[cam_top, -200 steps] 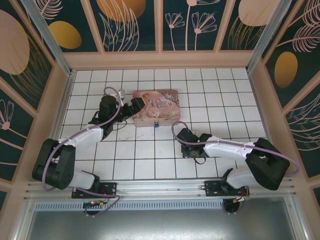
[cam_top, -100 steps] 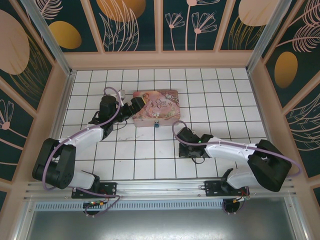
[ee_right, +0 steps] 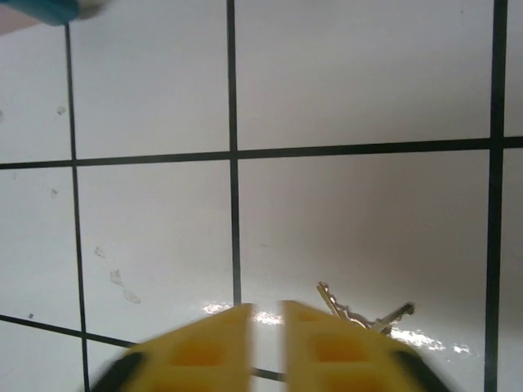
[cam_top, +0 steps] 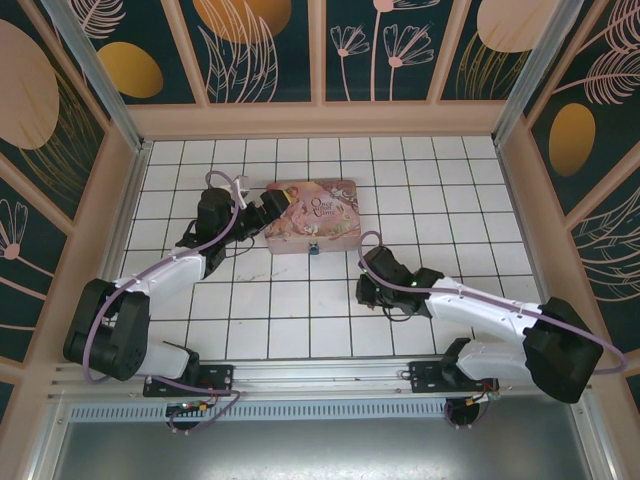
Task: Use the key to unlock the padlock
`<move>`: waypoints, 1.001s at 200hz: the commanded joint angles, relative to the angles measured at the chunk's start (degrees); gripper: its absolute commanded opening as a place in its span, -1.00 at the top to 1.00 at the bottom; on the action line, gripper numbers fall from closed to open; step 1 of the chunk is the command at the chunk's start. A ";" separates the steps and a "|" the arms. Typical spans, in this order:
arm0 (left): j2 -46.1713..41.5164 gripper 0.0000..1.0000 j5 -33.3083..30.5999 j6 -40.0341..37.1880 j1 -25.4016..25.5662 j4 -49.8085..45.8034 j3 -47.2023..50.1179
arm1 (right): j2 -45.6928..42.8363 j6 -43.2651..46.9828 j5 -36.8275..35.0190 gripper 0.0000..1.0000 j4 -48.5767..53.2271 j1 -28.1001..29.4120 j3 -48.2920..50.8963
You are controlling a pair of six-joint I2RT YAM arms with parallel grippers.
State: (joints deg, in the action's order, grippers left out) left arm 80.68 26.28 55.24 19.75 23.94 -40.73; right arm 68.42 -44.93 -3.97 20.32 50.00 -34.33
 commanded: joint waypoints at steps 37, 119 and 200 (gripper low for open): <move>0.34 -0.97 1.09 0.64 0.29 0.93 -1.39 | -0.31 -5.38 -0.39 -0.15 4.55 0.43 -0.70; 0.89 -0.98 1.49 -0.17 0.29 1.06 -0.95 | 2.24 -6.38 1.75 -0.16 3.76 2.93 0.37; 1.38 -0.98 1.29 -0.07 0.29 0.84 -1.14 | 3.14 -10.12 2.87 -0.15 -0.07 5.90 4.57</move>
State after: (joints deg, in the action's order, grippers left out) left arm 81.28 26.79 55.42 19.75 23.83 -40.73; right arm 71.31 -53.12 -1.39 21.63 55.35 -31.40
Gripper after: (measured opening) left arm 0.987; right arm 0.574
